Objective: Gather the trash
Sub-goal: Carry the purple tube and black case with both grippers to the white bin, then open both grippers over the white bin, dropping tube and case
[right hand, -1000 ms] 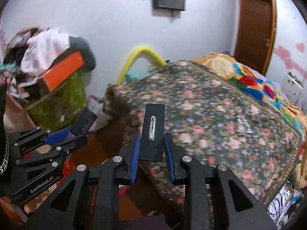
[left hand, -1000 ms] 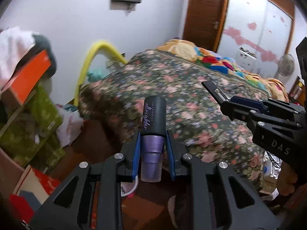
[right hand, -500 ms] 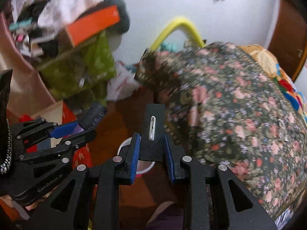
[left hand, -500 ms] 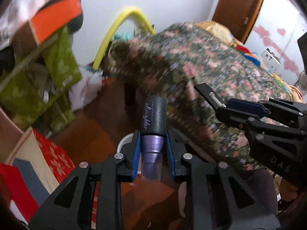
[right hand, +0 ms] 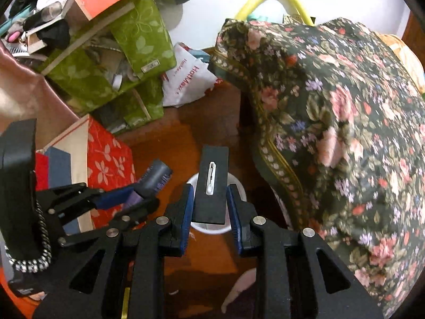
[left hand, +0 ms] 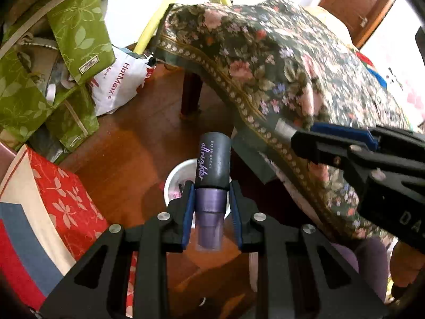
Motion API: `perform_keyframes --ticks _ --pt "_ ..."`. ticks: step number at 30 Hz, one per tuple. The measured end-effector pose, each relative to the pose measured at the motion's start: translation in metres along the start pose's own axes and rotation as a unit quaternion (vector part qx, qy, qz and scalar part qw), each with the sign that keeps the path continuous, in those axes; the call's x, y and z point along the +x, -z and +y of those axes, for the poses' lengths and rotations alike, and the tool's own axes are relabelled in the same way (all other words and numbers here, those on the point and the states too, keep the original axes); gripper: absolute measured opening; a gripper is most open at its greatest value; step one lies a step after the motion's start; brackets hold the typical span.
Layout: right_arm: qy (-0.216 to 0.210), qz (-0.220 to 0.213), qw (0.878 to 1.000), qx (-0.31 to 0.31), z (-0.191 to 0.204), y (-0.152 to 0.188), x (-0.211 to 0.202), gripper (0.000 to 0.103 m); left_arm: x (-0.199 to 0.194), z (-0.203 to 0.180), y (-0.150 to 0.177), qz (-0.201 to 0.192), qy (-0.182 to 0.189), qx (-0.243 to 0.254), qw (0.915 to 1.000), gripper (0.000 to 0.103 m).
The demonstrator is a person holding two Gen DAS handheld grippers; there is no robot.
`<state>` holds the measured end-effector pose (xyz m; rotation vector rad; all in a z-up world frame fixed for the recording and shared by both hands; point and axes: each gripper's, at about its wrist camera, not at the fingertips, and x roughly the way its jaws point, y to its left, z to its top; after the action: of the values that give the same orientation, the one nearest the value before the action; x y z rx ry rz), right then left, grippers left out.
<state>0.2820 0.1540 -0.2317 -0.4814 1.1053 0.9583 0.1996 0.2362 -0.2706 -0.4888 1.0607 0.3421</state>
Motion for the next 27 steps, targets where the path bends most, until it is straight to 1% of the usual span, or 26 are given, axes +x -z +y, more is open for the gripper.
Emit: perform_keyframes --ticks 1,2,3,6,9,13,15,19,27 --pt "-0.002 -0.001 1.000 0.002 0.000 -0.003 0.001 0.024 0.002 0.002 -0.003 0.000 0.000 -0.005 1.0000 0.030" --pt "-0.003 0.000 1.000 0.003 0.000 -0.005 0.002 0.025 0.004 0.003 -0.005 0.000 -0.001 -0.008 1.0000 0.037" --pt "-0.001 0.001 1.000 0.003 0.000 -0.007 0.003 0.026 0.005 0.004 -0.006 -0.001 -0.003 -0.010 0.9999 0.038" --pt "0.017 0.007 1.000 -0.003 -0.002 -0.010 0.008 0.032 0.007 0.006 -0.008 -0.001 -0.013 -0.008 0.9999 0.038" --pt "0.020 0.009 1.000 -0.005 -0.006 -0.008 0.008 0.032 0.005 0.005 -0.006 -0.004 -0.022 0.001 0.9997 0.038" --pt "0.020 0.008 1.000 -0.001 -0.013 -0.002 0.001 0.032 -0.007 0.001 -0.003 -0.010 -0.020 0.002 0.9997 0.038" --pt "0.021 0.003 1.000 0.002 -0.015 0.001 -0.006 0.032 -0.017 -0.002 -0.002 -0.019 -0.015 0.000 0.9997 0.038" --pt "0.017 -0.014 1.000 0.010 -0.020 0.008 -0.028 0.032 -0.045 -0.016 0.001 -0.045 -0.021 0.012 0.9987 0.038" --pt "0.033 -0.078 0.996 0.014 -0.031 0.023 -0.097 0.032 -0.111 -0.062 0.005 -0.110 -0.023 0.057 0.9920 0.038"
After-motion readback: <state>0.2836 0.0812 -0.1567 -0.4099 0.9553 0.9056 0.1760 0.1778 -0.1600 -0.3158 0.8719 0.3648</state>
